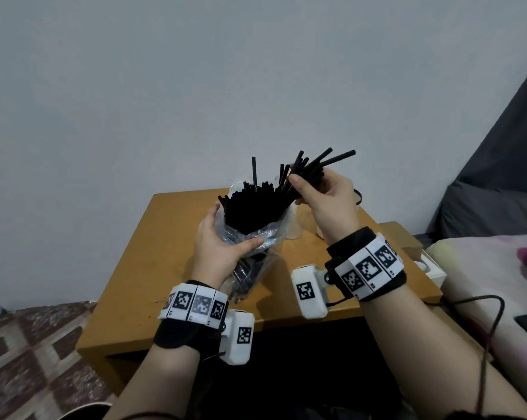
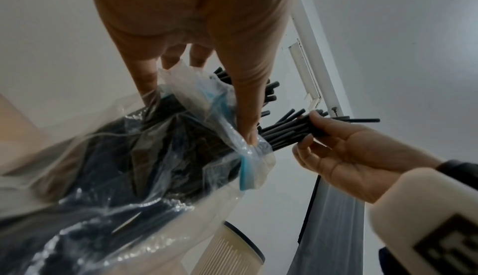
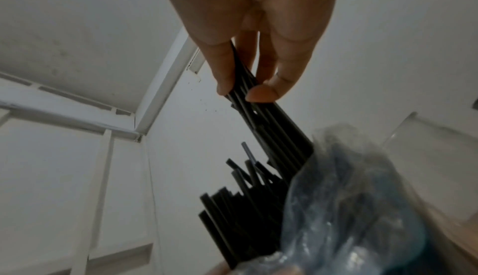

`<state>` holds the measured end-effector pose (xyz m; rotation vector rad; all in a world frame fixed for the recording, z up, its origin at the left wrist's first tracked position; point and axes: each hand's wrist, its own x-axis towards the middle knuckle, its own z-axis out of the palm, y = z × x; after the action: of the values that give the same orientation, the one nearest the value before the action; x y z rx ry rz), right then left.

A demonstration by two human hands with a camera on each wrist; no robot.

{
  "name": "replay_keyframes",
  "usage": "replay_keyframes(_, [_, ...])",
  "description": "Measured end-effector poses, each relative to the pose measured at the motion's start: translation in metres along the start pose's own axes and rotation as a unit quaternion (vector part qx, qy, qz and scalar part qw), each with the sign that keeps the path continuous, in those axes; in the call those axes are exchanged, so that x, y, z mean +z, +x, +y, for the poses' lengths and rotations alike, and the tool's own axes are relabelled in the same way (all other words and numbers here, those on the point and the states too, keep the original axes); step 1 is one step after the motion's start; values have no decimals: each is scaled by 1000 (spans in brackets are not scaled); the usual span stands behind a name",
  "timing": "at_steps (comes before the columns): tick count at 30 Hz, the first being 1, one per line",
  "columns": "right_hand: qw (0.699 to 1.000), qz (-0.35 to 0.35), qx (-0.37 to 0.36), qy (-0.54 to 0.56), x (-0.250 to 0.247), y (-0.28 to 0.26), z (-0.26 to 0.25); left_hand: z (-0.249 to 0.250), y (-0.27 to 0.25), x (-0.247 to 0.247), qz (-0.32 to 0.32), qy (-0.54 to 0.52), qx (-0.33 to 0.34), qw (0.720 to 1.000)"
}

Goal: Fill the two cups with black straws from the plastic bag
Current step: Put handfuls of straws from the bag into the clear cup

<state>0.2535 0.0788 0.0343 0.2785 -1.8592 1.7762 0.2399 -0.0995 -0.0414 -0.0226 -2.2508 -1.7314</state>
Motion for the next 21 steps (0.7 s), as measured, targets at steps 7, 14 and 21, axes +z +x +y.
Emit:
replay_keyframes(7, [998,30,4,-63,-14,12,3,1,5,12,0,18,-4,1000])
replay_keyframes(14, [987,43,-28,-152,-21,21,4,2,15,11,-3,30,-2,1000])
replay_keyframes(21, [998,7,57,-17,-12,40,10,-1,31,-1,20,26,4,999])
